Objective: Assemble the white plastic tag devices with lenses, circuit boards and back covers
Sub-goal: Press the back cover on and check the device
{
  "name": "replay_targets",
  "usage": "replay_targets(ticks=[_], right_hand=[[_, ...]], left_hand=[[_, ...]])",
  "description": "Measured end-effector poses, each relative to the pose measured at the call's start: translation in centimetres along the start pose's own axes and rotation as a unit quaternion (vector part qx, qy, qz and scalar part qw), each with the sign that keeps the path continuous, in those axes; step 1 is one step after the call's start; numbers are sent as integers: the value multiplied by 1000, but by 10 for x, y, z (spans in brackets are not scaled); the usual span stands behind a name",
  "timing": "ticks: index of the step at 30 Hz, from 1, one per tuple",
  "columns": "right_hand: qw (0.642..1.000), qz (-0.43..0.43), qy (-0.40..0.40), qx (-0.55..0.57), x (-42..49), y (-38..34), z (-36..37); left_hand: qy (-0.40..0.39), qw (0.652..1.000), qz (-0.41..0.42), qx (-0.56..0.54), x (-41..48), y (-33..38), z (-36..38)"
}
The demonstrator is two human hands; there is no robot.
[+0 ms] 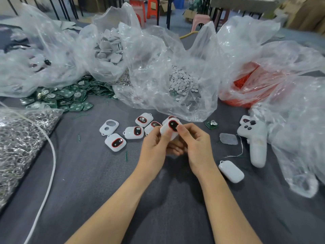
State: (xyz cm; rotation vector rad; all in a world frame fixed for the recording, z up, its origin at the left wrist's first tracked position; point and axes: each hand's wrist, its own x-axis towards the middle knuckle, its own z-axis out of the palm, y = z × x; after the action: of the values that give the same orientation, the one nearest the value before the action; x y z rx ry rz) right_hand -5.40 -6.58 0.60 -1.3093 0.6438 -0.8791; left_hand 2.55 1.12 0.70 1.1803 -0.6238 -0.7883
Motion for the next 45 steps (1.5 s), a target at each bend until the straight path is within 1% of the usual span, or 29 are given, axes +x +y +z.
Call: replay_targets(ticks=[1, 3, 5, 6, 9, 10, 12, 15, 18, 20, 22, 25, 27, 30, 33, 37, 41, 45], right_hand=[[1000, -10, -10, -14, 0, -1, 0], [998, -18, -57, -26, -2, -3, 0], [994, 15, -112, -2, -6, -5, 5], [991, 35, -126, 3, -8, -6, 7], [990, 63, -126, -4, -9, -5, 9], [989, 70, -128, 0, -8, -5, 10], [988, 77, -132, 6, -7, -6, 11], [987, 73, -146, -1, -4, -5, 9], [986, 39, -164, -3, -3, -4, 8], [989, 15, -146, -7, -3, -3, 11], [993, -13, -112, -23, -3, -2, 13], [995, -36, -89, -37, -2, -1, 14], [995, -36, -83, -50, -4, -2, 13], [995, -42, -74, -48, -6, 0, 11], [997, -42, -47, -45, -7, 1, 9], [996, -58, -23, -63, -7, 5, 11], [998, -32, -53, -19, -6, 6, 13], [998, -15, -65, 11, -5, 8, 14]], left_hand=[[1, 1000, -3, -3, 0, 0, -1], [-1, 1000, -6, 5, 0, 0, -4], [-23, 999, -36, 14, 1, 1, -9], [-41, 997, -62, 8, 3, 3, -13], [-124, 983, -131, -36, 8, 8, -22], [-143, 979, -136, -45, 8, 9, -24], [-156, 977, -137, -53, 9, 11, -25], [-137, 982, -127, -37, 8, 11, -23], [-120, 988, -94, -26, 8, 11, -23], [-108, 992, -68, -12, 8, 10, -24], [-81, 996, -24, 27, 9, 6, -24], [-49, 997, 33, 53, 8, 1, -21], [-50, 996, 50, 61, 7, -3, -20], [-54, 989, 83, 109, 5, -6, -19], [-49, 982, 107, 145, 5, -7, -17], [-39, 975, 113, 185, 6, -6, -19], [-21, 989, 87, 121, 6, -4, -18], [-14, 990, 76, 116, 6, -6, -19]])
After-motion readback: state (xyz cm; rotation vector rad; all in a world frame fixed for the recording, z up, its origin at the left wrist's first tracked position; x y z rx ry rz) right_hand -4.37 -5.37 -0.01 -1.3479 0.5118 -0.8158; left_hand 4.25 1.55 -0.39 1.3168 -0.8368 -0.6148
